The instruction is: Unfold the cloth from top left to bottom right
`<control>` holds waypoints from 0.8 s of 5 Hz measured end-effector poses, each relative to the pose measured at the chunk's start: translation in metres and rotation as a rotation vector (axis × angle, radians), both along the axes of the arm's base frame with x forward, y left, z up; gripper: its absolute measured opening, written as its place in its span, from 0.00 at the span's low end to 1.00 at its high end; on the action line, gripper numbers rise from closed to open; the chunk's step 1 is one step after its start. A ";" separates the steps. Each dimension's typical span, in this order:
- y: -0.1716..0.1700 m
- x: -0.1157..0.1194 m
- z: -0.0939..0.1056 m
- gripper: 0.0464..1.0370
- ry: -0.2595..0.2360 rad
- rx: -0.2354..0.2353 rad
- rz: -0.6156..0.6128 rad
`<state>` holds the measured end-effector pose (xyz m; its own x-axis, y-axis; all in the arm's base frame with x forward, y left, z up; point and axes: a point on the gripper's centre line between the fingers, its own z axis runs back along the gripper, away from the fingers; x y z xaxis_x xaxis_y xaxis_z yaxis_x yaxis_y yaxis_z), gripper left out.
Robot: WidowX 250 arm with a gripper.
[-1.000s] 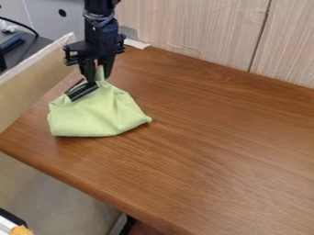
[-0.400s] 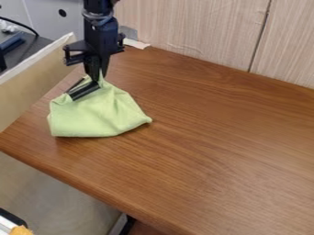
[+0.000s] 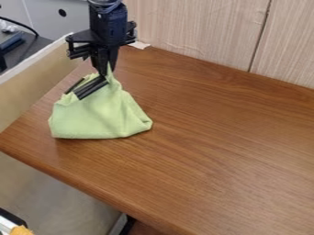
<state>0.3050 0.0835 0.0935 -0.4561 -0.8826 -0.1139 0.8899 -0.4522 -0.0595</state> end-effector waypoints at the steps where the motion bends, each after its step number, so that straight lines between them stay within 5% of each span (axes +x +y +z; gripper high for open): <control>1: -0.019 -0.019 0.003 0.01 -0.006 -0.008 -0.068; 2: -0.033 -0.039 -0.015 0.01 0.039 -0.027 -0.121; 4: -0.044 -0.068 -0.033 0.01 0.046 -0.052 -0.207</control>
